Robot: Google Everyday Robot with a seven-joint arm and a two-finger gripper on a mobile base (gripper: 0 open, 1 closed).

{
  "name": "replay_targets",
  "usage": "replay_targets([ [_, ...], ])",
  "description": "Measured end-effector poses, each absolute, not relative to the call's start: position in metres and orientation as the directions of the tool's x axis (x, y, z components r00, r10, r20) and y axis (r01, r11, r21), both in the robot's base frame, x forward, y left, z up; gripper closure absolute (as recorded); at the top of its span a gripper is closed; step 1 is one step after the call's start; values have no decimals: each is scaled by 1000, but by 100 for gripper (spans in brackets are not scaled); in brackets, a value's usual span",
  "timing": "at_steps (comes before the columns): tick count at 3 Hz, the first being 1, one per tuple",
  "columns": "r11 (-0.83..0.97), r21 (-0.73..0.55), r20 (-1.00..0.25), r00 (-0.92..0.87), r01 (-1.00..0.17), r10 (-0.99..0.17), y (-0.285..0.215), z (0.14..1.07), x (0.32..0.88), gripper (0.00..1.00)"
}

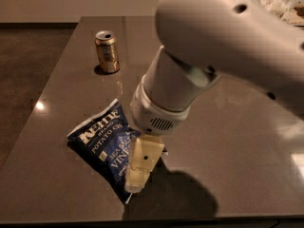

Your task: Move blue chip bag near rxbar blueberry

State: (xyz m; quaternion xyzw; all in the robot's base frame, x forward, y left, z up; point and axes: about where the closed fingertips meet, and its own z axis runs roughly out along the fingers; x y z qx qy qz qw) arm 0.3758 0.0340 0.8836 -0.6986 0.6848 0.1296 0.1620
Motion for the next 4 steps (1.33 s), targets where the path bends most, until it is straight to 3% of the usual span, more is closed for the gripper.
replay_targets([
  [1, -5, -67, -391, 31, -998, -920, 48, 863, 379, 0],
  [2, 11, -84, -371, 21, -996, -928, 53, 849, 387, 15],
  [4, 57, -95, -358, -20, -994, -933, 40, 855, 407, 62],
])
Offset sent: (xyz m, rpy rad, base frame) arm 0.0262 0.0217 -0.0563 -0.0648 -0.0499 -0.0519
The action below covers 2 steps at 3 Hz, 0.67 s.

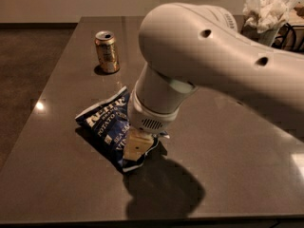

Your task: Move blue chip bag near rxbar blueberry

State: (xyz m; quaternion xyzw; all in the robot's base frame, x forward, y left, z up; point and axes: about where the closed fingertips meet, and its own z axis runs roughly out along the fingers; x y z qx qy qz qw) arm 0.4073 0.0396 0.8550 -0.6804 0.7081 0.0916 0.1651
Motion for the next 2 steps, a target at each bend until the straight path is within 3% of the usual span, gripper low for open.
replay_targets([
  [1, 102, -119, -358, -53, -988, -932, 20, 874, 429, 85],
  [2, 159, -139, -359, -100, -977, -928, -7, 892, 460, 100],
])
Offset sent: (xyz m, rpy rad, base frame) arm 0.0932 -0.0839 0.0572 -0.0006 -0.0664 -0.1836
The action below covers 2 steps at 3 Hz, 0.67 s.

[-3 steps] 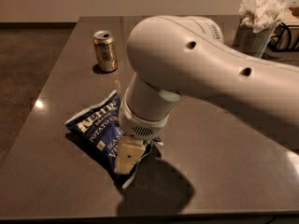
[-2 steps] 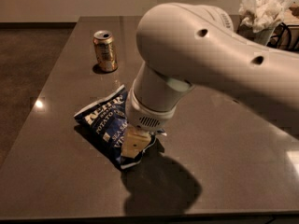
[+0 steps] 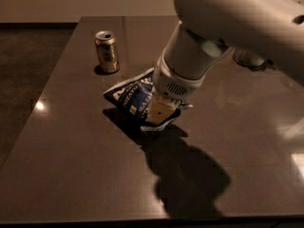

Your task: Move blue chip bag near rxbar blueberry

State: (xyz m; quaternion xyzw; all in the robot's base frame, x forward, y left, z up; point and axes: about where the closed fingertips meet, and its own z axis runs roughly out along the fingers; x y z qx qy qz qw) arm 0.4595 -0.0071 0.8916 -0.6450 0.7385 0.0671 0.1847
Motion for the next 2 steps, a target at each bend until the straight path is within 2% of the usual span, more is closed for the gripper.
replay_targets([
  [2, 295, -149, -361, -226, -944, -905, -74, 905, 511, 100],
])
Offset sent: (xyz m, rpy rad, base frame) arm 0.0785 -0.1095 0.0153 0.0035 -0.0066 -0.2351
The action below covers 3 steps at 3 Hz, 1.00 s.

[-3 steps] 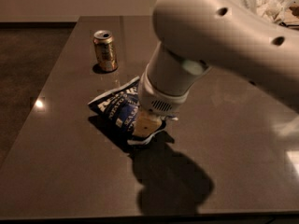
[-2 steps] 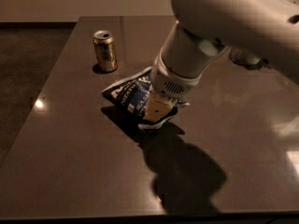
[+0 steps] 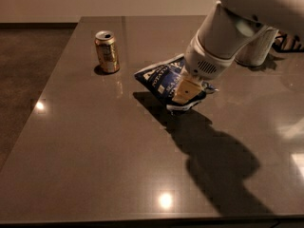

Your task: Move blue chip bag near rxbar blueberry

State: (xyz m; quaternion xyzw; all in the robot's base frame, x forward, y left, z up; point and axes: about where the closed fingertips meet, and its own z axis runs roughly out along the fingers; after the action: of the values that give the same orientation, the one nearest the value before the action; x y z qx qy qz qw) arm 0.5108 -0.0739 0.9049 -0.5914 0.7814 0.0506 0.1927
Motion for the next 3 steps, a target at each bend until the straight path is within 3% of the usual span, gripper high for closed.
replay_targets([
  [1, 349, -141, -363, -279, -927, -889, -99, 901, 525, 100],
  [3, 416, -134, -363, -346, -900, -865, -126, 891, 542, 59],
])
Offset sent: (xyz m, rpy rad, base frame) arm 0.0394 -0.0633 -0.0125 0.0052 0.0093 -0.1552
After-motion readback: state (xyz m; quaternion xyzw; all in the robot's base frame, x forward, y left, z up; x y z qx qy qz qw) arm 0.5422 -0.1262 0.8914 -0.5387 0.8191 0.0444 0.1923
